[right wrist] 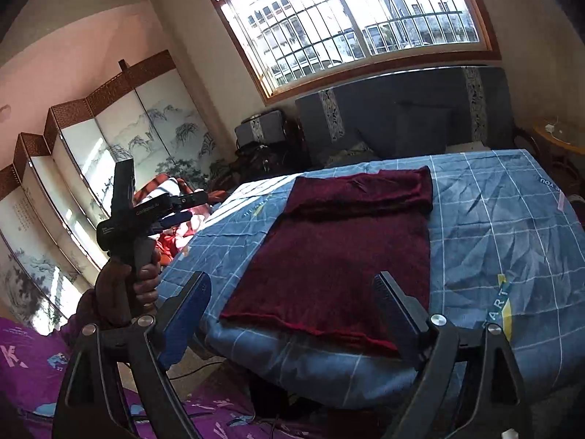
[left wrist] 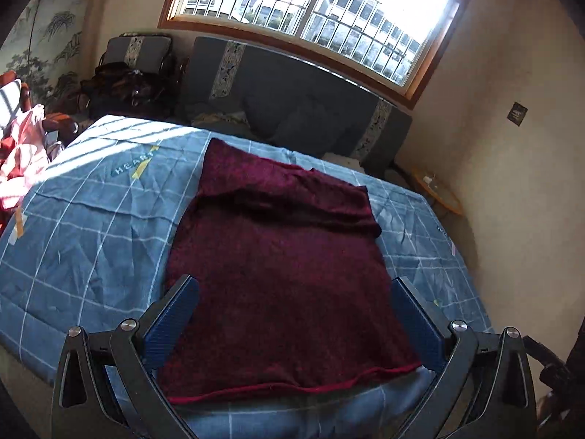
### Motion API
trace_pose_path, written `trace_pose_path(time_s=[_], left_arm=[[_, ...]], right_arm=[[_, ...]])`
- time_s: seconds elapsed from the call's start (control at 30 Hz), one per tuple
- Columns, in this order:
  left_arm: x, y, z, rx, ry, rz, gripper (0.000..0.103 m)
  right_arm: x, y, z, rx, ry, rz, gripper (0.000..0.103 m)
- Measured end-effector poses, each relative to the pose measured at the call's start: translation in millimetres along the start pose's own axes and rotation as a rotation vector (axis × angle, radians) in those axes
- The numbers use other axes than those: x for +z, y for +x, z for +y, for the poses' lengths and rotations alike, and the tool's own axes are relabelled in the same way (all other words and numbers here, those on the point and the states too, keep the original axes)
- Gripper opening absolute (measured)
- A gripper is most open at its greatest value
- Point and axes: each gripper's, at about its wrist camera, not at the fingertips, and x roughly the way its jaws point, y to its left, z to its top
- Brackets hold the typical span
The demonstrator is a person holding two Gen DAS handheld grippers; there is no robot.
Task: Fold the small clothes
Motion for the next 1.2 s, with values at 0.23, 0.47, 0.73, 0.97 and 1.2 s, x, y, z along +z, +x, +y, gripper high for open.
trace_pose_path(time_s=[0.23, 0.47, 0.73, 0.97, 1.2], left_arm=[[-73, 61, 39, 0.177, 0.002, 0.079, 0.103], [-88, 76, 41, 0.389, 0.211, 0.049, 0.103], [-93, 97, 54, 0.406, 0.229, 0.096, 0.103], [-93, 105, 60, 0.42, 0.234, 0.119, 0.103], [-97, 116, 62, 0.43, 0.258, 0.148, 0.103]], right_arm=[[-47, 85, -48, -0.102, 0.094, 0.088, 0.088], [-58, 119, -82, -0.272, 0.097, 0.139, 0.088], [-64, 136, -106, -0.319, 0.151, 0.167, 0.088], [-71, 144, -118, -0.34, 0.186, 0.189, 0.088], [-72, 149, -127, -0.362, 0.2, 0.196, 0.088]])
